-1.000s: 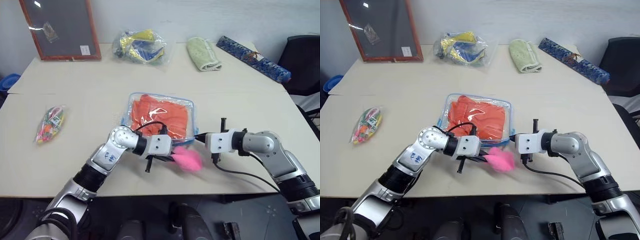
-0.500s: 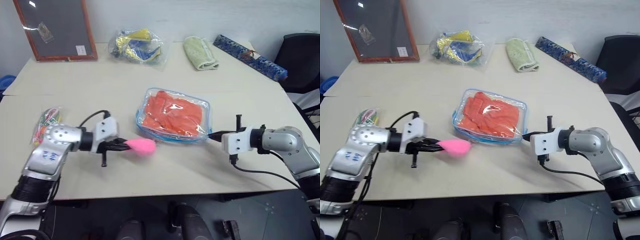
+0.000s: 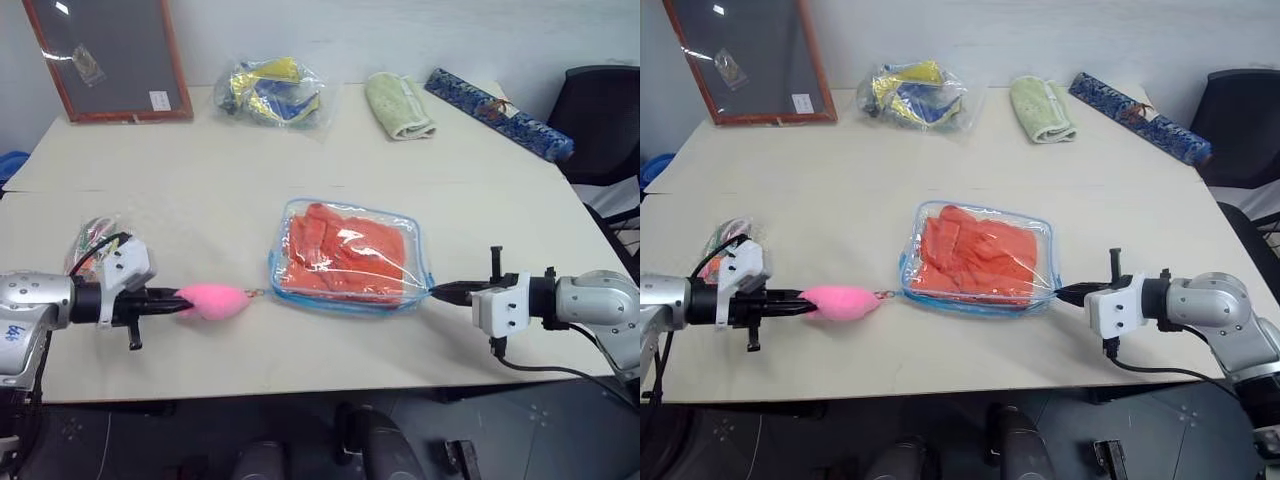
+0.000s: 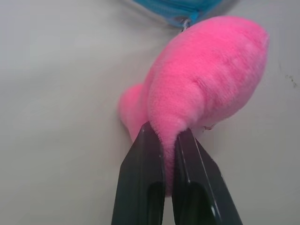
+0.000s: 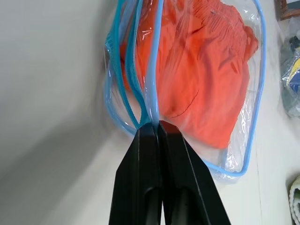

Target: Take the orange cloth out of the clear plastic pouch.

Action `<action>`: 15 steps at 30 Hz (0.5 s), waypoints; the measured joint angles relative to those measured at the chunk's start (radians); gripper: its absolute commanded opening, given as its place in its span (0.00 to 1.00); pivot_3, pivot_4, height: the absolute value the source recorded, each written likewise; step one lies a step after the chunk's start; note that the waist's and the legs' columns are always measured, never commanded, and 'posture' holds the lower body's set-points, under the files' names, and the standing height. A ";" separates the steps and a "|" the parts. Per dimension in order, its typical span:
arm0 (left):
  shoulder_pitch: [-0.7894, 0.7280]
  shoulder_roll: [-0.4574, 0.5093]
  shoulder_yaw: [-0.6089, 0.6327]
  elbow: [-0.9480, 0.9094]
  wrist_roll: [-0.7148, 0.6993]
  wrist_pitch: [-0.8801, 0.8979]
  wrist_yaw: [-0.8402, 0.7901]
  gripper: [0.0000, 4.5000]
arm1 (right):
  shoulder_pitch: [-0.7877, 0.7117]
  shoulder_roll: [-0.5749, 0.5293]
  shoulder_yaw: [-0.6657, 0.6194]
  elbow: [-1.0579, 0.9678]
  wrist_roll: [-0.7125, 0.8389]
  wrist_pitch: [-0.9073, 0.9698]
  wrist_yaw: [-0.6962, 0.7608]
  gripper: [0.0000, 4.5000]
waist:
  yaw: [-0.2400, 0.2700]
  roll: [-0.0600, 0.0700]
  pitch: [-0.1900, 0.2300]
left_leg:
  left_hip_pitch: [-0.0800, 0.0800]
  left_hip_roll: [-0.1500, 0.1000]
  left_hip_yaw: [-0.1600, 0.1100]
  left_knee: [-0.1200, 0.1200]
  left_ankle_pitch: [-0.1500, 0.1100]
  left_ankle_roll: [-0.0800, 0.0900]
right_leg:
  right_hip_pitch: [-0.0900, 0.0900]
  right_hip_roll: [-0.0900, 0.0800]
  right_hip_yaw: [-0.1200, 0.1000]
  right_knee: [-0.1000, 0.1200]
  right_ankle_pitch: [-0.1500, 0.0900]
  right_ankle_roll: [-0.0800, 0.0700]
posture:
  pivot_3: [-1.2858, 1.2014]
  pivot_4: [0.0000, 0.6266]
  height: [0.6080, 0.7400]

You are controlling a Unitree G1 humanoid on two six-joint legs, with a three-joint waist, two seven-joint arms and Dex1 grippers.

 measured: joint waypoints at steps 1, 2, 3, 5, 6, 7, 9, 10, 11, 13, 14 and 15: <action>-0.001 -0.008 0.000 -0.001 -0.005 0.008 0.008 0.06 | 0.001 0.000 0.000 -0.003 0.008 0.014 0.002 0.05 | 0.001 0.000 0.000 | 0.000 0.000 0.000 0.000 0.000 0.000 | 0.000 0.000 0.000 0.000 0.000 0.000 | 0.52 0.24 1.00; -0.001 -0.015 0.000 -0.001 -0.010 0.017 0.017 0.13 | 0.004 0.000 0.000 -0.011 0.016 0.034 0.005 0.10 | 0.001 0.000 0.000 | 0.000 0.000 0.000 0.000 0.000 0.000 | 0.000 0.000 0.000 0.000 0.000 0.000 | 0.52 0.24 1.00; -0.004 -0.028 0.000 0.000 -0.012 0.024 0.030 0.18 | 0.012 0.000 -0.001 -0.023 0.027 0.063 0.008 0.14 | 0.001 0.000 0.000 | 0.000 0.000 0.000 0.000 0.000 0.000 | 0.000 0.000 0.000 0.000 0.000 0.000 | 0.52 0.24 1.00; -0.005 -0.044 0.000 0.000 -0.015 0.036 0.048 0.32 | 0.033 0.000 -0.003 -0.051 0.047 0.109 0.012 0.29 | 0.001 0.000 0.000 | 0.000 0.000 0.000 0.000 0.000 0.000 | 0.000 0.000 0.000 0.001 0.000 0.000 | 0.52 0.24 1.00; -0.003 -0.048 0.000 0.000 -0.020 0.045 0.055 0.40 | 0.051 0.000 -0.006 -0.071 0.061 0.137 0.013 0.38 | 0.001 0.000 0.000 | 0.000 0.000 0.000 0.000 0.000 0.000 | 0.000 0.000 0.000 0.000 0.000 0.000 | 0.52 0.24 1.00; -0.001 -0.048 0.000 0.000 -0.022 0.051 0.057 0.46 | 0.062 0.000 -0.006 -0.085 0.069 0.152 0.014 0.45 | 0.001 0.000 0.000 | 0.000 0.000 0.000 0.000 0.000 0.000 | 0.000 0.000 0.000 0.001 0.000 0.000 | 0.52 0.24 1.00; 0.006 -0.048 0.002 0.000 -0.028 0.056 0.059 0.58 | 0.089 0.000 -0.023 -0.119 0.086 0.193 0.013 0.59 | 0.001 0.000 0.000 | 0.000 0.000 0.000 0.000 0.000 0.000 | 0.000 0.000 0.000 0.001 0.000 0.000 | 0.52 0.24 1.00; 0.009 -0.049 0.004 0.000 -0.031 0.060 0.065 0.66 | 0.108 0.000 -0.041 -0.142 0.102 0.222 0.007 0.67 | 0.001 0.000 0.000 | 0.000 0.000 0.000 0.000 0.000 0.000 | 0.000 0.000 0.000 0.000 0.000 0.000 | 0.52 0.24 1.00; 0.012 -0.049 0.010 0.002 -0.033 0.068 0.071 0.73 | 0.129 0.000 -0.065 -0.172 0.122 0.258 -0.003 0.74 | 0.001 0.000 0.000 | 0.000 0.000 0.000 0.000 0.000 0.000 | 0.000 0.000 0.000 0.000 0.000 0.000 | 0.52 0.24 1.00; 0.011 -0.049 0.035 0.007 -0.050 0.098 0.081 0.86 | 0.159 0.004 -0.102 -0.221 0.153 0.323 -0.024 0.88 | 0.001 0.000 0.000 | 0.000 0.000 0.000 0.000 0.000 0.000 | 0.000 0.000 0.000 0.000 0.000 0.000 | 0.52 0.24 1.00; 0.009 -0.049 0.054 0.013 -0.075 0.124 0.080 0.86 | 0.181 0.012 -0.126 -0.257 0.175 0.369 -0.040 0.96 | 0.001 0.000 0.000 | 0.000 0.000 -0.001 0.000 0.000 0.000 | 0.000 0.000 0.000 0.000 0.000 0.000 | 0.52 0.24 1.00; 0.005 -0.048 0.079 0.020 -0.105 0.154 0.075 0.86 | 0.205 0.020 -0.149 -0.296 0.205 0.421 -0.053 0.99 | 0.001 0.000 0.000 | -0.001 0.000 -0.001 0.000 0.000 0.000 | 0.000 0.000 0.000 0.001 0.000 0.000 | 0.52 0.24 1.00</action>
